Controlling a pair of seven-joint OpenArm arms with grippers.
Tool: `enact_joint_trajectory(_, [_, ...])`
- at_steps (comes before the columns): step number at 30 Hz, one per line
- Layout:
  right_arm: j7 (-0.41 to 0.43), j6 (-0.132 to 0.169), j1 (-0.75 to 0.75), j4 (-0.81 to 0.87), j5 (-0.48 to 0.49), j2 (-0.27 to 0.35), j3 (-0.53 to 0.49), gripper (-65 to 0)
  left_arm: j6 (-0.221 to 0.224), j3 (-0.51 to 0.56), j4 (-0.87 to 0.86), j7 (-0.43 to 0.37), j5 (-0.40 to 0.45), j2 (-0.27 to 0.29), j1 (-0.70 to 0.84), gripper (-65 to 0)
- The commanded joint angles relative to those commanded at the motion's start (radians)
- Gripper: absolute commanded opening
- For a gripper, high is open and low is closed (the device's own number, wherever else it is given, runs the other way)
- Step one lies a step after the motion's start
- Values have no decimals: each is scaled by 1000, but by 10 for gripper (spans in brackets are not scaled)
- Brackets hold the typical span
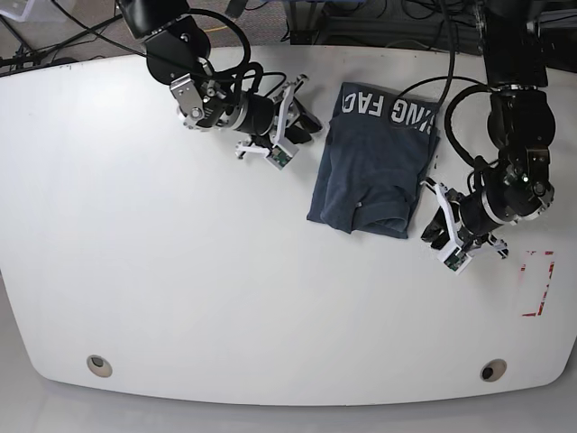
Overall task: Fold the T-shirt properly
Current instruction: 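Grasp the folded shirt with both grippers and square its edges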
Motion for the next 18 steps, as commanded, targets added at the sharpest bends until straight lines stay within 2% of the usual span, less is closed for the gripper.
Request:
enact_joint_trajectory(3, [0, 0, 3, 0, 2, 15, 5, -506, 101, 14, 77, 0, -2, 8, 52, -310])
enact_joint_trajectory(5, [0, 0, 0, 2, 3, 18, 28, -506, 161, 35, 100, 0, -2, 40, 80, -257])
enact_joint_trajectory(7, [0, 2, -2, 2, 3, 14, 72, -506, 215, 49, 107, 0, -2, 74, 109, -253])
enact_joint_trajectory(12, [0, 6, -2, 0, 3, 12, 150, -506, 284, 49, 103, -2, 9, 167, 178, -251])
enact_joint_trajectory(15, [0, 8, 0, 0, 3, 12, 170, -506, 313, 71, 101, -3, 68, 212, 216, -249])
enact_joint_trajectory(18, [0, 8, 2, 0, 3, 12, 184, -506, 324, 123, 74, -6, 161, 238, 241, -249])
